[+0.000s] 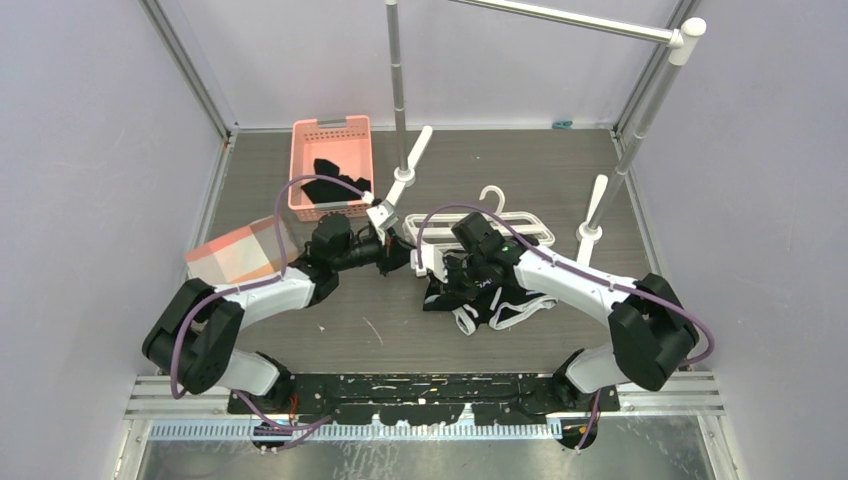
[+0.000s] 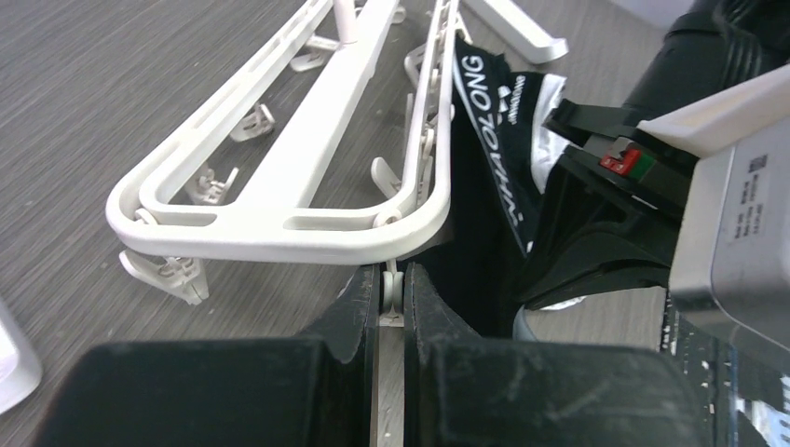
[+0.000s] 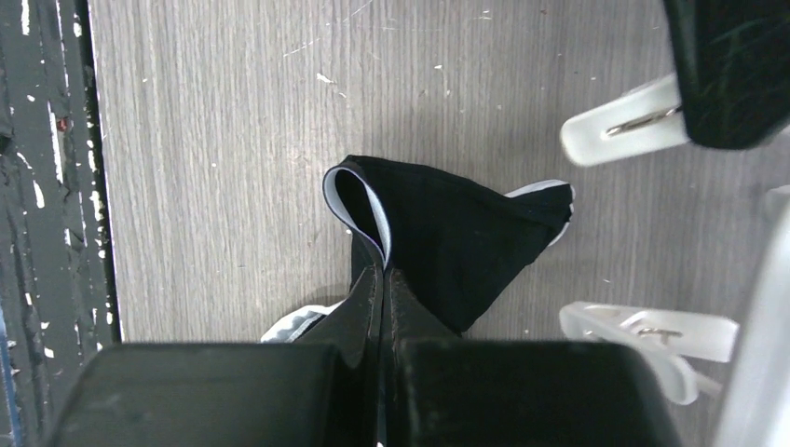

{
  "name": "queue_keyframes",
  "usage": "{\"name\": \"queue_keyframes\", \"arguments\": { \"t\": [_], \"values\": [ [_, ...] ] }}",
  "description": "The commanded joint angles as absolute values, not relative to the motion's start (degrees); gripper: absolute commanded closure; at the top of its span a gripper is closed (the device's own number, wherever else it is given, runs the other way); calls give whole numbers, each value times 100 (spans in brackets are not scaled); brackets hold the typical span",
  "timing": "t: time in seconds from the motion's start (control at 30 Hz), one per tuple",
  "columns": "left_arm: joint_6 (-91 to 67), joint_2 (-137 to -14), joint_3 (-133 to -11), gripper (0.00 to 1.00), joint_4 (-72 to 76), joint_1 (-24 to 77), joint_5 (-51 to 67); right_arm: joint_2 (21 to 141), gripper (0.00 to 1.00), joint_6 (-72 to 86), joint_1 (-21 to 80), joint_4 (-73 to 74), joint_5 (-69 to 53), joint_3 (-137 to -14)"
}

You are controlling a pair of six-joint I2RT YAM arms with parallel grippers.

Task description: Clip the underwear to the hanger

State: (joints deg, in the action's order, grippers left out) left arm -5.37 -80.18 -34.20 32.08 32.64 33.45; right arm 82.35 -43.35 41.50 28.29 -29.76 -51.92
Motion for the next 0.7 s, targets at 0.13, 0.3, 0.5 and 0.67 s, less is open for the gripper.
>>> {"name": "queue_keyframes", "arguments": {
  "t": [0.13, 0.3, 0.5, 0.67],
  "values": [
    [-1239, -8349, -3421, 100, 4922, 3298, 4407, 7747, 99, -4131, 4165, 2123, -2894, -5064],
    [-1388, -8413, -3481, 100, 4964, 3376, 4507, 7694, 99, -4033, 4161, 2001, -2762, -4994],
    [-1415, -8364, -3489, 100, 4845, 3421, 4540, 7631, 99, -3860, 4163, 1842, -2493, -4930],
    [-1335, -8283, -3481, 100, 4638, 3431, 4508, 7659, 99, -3669, 4159, 1694, -2230, -4945]
  ]
}}
